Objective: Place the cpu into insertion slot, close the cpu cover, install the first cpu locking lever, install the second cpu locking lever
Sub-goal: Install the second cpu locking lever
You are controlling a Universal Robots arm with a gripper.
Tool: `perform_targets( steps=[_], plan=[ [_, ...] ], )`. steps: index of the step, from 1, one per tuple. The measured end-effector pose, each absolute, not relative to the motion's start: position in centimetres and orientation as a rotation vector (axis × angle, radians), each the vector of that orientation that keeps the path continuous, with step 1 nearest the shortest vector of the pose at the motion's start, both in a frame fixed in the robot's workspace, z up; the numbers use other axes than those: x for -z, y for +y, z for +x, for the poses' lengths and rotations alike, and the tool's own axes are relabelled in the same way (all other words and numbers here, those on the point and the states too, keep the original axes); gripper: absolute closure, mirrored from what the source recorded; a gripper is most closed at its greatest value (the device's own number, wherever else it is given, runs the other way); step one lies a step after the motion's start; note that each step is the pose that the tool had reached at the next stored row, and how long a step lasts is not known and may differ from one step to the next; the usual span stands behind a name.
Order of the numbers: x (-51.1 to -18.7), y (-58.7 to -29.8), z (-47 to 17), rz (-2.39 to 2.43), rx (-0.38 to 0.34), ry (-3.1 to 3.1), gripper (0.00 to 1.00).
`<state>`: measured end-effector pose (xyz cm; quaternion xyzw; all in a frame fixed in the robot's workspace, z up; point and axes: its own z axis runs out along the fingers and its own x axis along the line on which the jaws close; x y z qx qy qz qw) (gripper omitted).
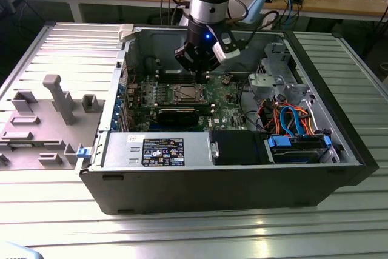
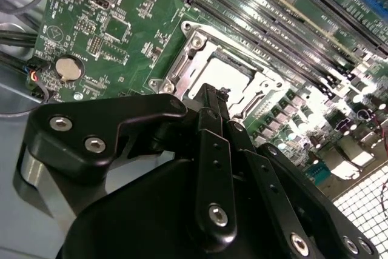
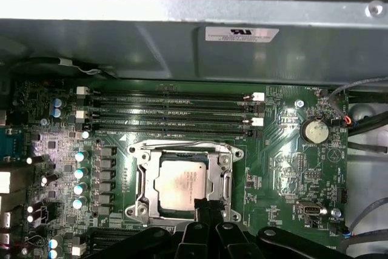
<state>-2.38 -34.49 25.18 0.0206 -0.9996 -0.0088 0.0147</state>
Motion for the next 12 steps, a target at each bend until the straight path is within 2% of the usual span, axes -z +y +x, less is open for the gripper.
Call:
perform_targets(
  steps=[4, 12],
  plan=[
    [-25.2, -35.0, -2.4, 0.064, 0.031, -3.111, 0.89],
    [-25.1, -38.1, -2.8, 0.064, 0.063, -3.111, 0.89]
  ],
)
